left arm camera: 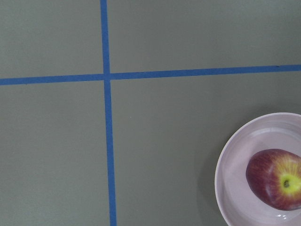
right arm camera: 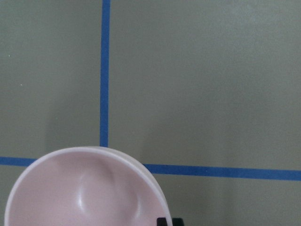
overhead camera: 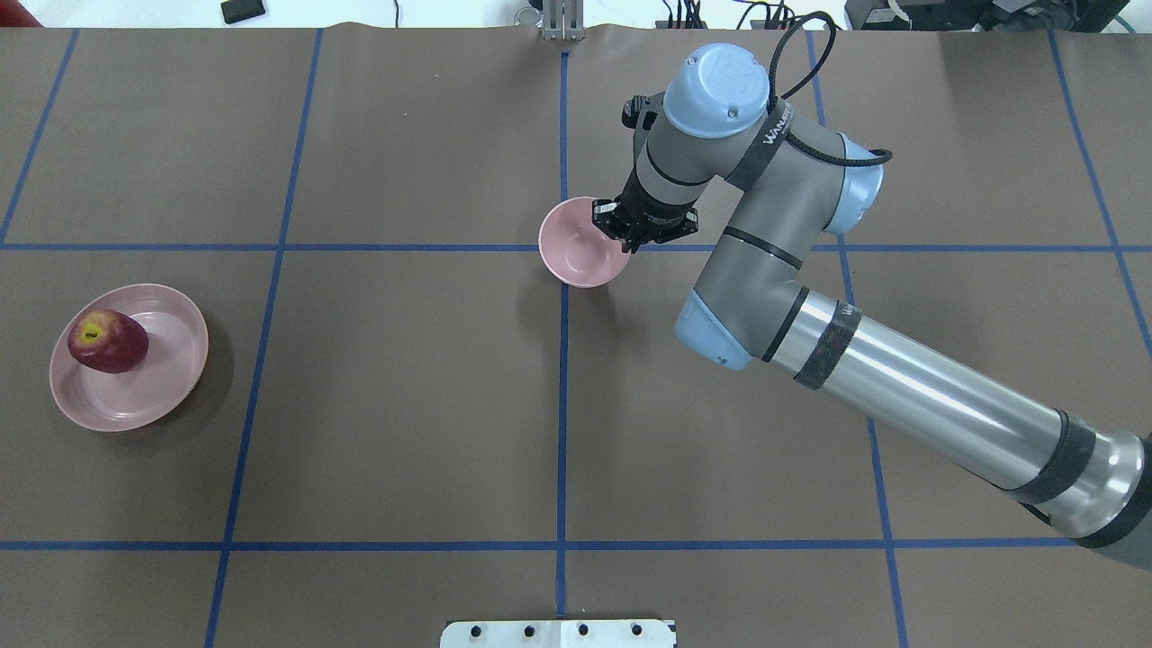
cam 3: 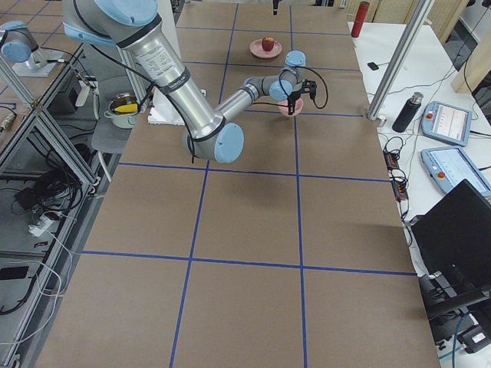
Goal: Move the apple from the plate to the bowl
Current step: 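Slide the pink bowl with the right gripper toward the table centre, then release the bowl and raise the right gripper while the left gripper descends onto the apple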
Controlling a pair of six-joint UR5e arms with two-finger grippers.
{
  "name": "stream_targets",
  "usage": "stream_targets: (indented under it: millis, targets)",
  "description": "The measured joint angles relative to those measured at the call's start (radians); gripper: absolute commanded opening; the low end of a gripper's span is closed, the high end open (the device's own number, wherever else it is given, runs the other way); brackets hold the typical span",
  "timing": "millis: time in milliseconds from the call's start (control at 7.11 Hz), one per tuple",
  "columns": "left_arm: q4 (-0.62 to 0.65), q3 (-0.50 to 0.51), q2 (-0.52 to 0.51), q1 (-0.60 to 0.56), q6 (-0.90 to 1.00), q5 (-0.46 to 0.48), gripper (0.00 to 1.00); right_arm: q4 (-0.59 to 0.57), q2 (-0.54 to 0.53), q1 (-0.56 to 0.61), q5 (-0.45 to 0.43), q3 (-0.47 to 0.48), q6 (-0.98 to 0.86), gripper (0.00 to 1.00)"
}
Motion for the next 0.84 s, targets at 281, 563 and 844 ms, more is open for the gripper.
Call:
stream_targets:
  millis: [281, 563, 844]
  targets:
    - [-0.005, -0.01, -0.027, 0.099, -0.13, 0.043, 0.98, 0.004, 0.003, -0.006, -0.001, 0.001, 0.042, 1.0]
    - [-0.057, -0.005, -0.033, 0.205, -0.246, 0.081, 0.98, 0.002, -0.013, 0.01, 0.02, 0.045, 0.051, 1.0]
    - [-0.116, 0.023, -0.034, 0.261, -0.303, 0.112, 0.98, 0.001, -0.099, 0.044, 0.062, 0.142, 0.041, 1.0]
